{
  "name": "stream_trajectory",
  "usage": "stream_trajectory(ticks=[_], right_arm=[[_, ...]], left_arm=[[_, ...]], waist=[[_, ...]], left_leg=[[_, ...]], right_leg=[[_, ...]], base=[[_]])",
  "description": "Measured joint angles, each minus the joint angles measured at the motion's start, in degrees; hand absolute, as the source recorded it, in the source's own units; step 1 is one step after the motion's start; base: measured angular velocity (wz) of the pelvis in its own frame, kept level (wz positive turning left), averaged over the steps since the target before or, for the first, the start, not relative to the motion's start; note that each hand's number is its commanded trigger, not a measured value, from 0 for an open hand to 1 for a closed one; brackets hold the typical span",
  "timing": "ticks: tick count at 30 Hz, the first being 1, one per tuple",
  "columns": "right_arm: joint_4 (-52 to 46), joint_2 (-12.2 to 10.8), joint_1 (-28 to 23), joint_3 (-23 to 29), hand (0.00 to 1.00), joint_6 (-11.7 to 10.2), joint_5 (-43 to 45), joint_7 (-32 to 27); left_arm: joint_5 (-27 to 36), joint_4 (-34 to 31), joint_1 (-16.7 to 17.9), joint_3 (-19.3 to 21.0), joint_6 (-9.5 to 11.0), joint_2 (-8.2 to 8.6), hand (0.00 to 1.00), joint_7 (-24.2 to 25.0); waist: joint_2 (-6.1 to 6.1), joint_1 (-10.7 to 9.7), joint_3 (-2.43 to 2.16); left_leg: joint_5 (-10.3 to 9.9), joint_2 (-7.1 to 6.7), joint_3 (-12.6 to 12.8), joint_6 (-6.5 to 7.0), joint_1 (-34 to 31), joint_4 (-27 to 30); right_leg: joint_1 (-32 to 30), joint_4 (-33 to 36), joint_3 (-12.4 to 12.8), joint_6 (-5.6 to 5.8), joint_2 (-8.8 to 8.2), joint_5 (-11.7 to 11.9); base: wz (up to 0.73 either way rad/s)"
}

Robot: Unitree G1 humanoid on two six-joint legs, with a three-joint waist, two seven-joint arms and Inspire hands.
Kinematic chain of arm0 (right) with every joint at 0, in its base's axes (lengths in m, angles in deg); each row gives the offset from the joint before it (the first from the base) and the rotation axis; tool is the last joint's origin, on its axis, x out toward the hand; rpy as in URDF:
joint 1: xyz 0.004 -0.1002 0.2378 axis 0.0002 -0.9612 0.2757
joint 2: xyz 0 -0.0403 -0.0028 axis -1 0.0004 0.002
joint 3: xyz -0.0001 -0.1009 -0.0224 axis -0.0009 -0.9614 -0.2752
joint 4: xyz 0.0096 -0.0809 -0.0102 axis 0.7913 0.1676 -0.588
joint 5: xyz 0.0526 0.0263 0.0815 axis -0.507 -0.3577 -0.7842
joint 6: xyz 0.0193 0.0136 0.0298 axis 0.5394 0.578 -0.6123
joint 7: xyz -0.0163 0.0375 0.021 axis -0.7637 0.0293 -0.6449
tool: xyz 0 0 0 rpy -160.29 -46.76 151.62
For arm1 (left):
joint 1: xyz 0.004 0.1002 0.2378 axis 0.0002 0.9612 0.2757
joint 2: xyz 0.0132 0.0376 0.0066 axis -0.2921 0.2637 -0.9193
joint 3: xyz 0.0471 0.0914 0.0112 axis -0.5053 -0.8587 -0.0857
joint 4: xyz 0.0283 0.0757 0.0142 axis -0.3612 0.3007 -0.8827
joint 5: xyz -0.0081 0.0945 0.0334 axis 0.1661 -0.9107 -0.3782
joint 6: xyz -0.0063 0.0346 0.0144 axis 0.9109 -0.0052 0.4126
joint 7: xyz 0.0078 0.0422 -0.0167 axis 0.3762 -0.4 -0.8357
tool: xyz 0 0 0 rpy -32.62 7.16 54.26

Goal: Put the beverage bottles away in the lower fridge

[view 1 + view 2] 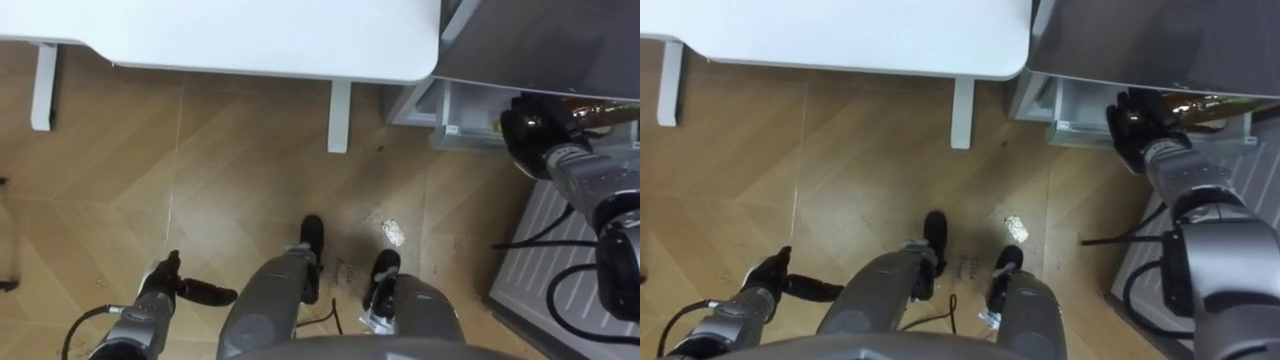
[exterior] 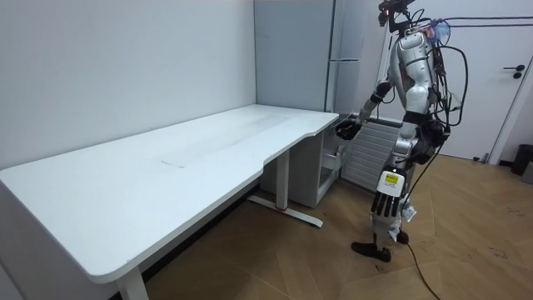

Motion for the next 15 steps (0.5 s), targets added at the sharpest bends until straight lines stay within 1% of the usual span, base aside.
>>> stream_trajectory(ticks=[2,4,8,12,15], right_arm=[[0.0,0.0,0.1,0.0,0.00,0.0,0.0,0.2],[0.2,0.0,0.2,0.0,0.00,0.1,0.0,-0.2],[0.5,0.5,0.4,-0.1,0.00,0.0,0.1,-0.2],[0.8,0.6,0.5,-0.1,0.00,0.0,0.1,-0.2],[0.8,0.6,0.4,-0.1,0.00,0.0,0.1,-0.2]], left_arm=[[0.0,0.0,0.0,0.0,0.0,-0.04,0.00,0.0],[0.0,0.0,0.0,0.0,0.0,-0.26,0.00,0.0],[-0.1,0.1,0.1,0.0,-0.1,-0.58,0.00,0.0],[-0.1,0.0,0.0,-0.1,0.0,-0.68,0.00,0.0],[0.0,0.0,0.0,-1.3,0.0,-0.96,0.00,0.1]], waist=[[-0.14,0.0,0.08],[-0.50,0.1,0.27],[-1.06,0.3,0.21],[-1.11,0.4,0.23],[-1.10,0.4,0.23]], left_leg=[[0.1,0.01,0.0,0.07,-0.1,0.0],[0.1,0.02,0.0,0.13,-0.3,0.0],[0.2,-0.01,-0.1,0.18,-0.8,0.3],[0.2,-0.02,-0.2,0.20,-1.2,0.7],[0.3,-0.07,-0.6,0.15,-1.3,0.7]], right_leg=[[-0.1,0.1,0.0,0.05,-0.08,-0.1],[-0.4,0.0,0.0,0.13,-0.20,-0.2],[-0.7,0.0,-0.1,0.13,-0.15,-0.1],[-0.7,0.1,-0.5,0.12,-0.07,-0.1],[-0.7,0.1,-0.8,0.07,0.00,-0.1]], base=[[0.00],[0.00],[0.03],[0.04],[0.05]])
